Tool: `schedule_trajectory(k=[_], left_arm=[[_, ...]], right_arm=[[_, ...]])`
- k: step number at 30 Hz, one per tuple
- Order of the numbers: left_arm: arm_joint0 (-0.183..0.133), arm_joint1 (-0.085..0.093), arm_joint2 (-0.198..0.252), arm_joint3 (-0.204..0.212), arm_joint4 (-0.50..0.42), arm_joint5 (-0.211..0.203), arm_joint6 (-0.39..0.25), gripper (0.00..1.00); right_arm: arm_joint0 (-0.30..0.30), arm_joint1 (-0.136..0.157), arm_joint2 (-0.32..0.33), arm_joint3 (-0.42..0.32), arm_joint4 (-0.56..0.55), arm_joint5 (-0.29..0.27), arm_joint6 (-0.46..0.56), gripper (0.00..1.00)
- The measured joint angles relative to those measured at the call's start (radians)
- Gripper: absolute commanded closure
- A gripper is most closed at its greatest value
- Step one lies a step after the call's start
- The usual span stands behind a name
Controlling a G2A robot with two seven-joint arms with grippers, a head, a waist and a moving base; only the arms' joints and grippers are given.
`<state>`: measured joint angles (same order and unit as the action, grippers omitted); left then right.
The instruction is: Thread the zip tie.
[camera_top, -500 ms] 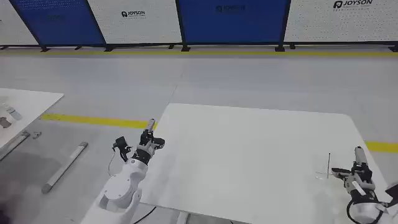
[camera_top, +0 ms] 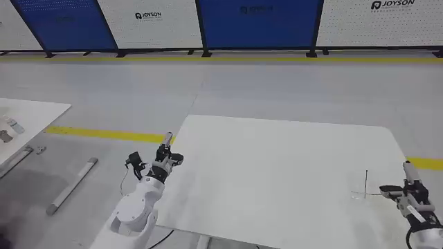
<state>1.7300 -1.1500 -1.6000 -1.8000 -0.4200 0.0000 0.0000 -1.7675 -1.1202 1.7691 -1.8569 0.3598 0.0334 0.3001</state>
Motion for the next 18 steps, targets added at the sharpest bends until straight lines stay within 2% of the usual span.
schedule_trajectory(k=[3,4,16,18], left_arm=[[0.000,0.000,0.000,0.000,0.000,0.000,0.000,0.00],[0.000,0.000,0.000,0.000,0.000,0.000,0.000,0.00],[0.000,0.000,0.000,0.000,0.000,0.000,0.000,0.00],[0.000,0.000,0.000,0.000,0.000,0.000,0.000,0.00]], right_arm=[[0.012,0.015,0.063,0.018,-0.027,0.027,0.158,0.00],[0.018,0.017,0.072,0.024,-0.026,0.034,0.180,0.00],[0.021,0.017,0.072,0.025,-0.025,0.037,0.185,0.00],[0.053,0.028,0.072,0.039,-0.041,0.067,0.235,0.00]])
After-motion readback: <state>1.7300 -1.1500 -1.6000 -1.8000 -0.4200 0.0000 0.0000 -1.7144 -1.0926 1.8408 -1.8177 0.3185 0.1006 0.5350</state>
